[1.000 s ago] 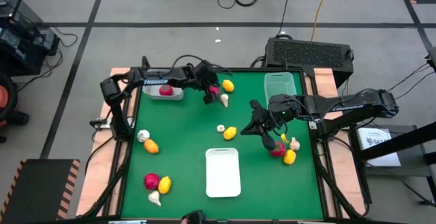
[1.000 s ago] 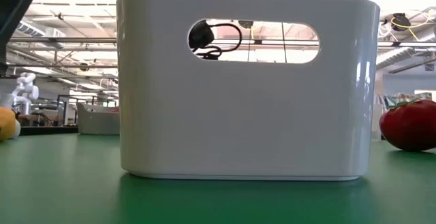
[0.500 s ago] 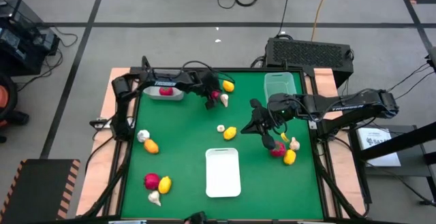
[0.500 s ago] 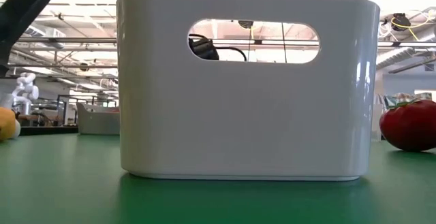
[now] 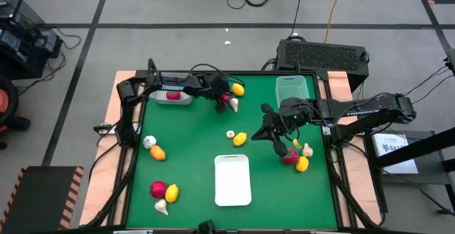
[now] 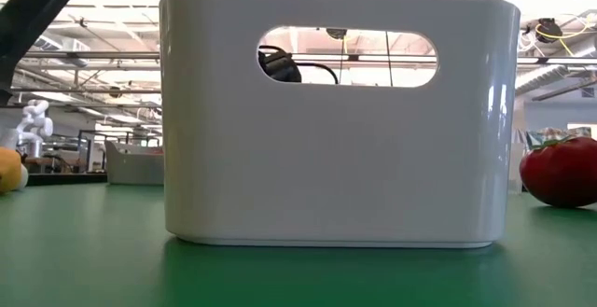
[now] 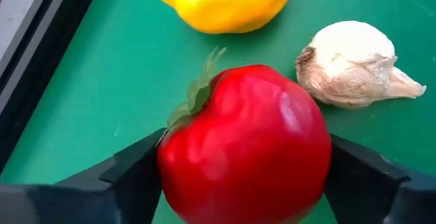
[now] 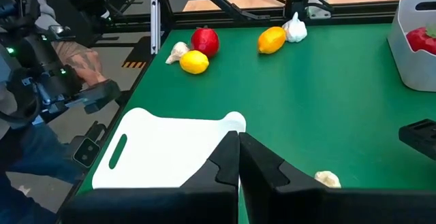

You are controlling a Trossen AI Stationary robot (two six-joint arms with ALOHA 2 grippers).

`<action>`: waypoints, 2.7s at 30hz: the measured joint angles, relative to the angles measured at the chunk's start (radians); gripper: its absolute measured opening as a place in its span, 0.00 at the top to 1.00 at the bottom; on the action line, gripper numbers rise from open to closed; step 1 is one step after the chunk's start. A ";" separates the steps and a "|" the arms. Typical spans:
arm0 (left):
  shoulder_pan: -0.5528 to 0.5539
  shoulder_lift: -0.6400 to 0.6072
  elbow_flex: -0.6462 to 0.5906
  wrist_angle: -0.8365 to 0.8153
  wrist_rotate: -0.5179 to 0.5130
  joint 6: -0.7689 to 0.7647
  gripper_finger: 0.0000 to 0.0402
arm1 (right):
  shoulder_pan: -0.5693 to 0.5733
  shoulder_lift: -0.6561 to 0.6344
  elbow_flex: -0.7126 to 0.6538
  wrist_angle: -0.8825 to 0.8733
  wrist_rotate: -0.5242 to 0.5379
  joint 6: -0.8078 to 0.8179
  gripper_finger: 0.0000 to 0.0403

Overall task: Sort produce into baskets
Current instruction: Put the top center tomato into the gray bin

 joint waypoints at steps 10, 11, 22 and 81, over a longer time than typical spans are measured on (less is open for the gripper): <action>0.012 -0.114 0.047 -0.226 -0.026 -0.141 0.23 | 0.000 0.000 0.000 0.000 0.000 0.000 1.00; 0.019 -0.136 0.060 -0.271 -0.029 -0.163 0.23 | 0.000 0.000 0.000 0.000 0.000 0.000 1.00; 0.133 -0.415 0.081 -0.609 -0.113 -0.280 0.23 | 0.000 0.000 0.000 0.017 0.046 -0.007 1.00; 0.381 -0.546 -0.259 -0.467 -0.171 -0.341 0.16 | 0.007 0.000 0.000 0.188 0.052 0.146 1.00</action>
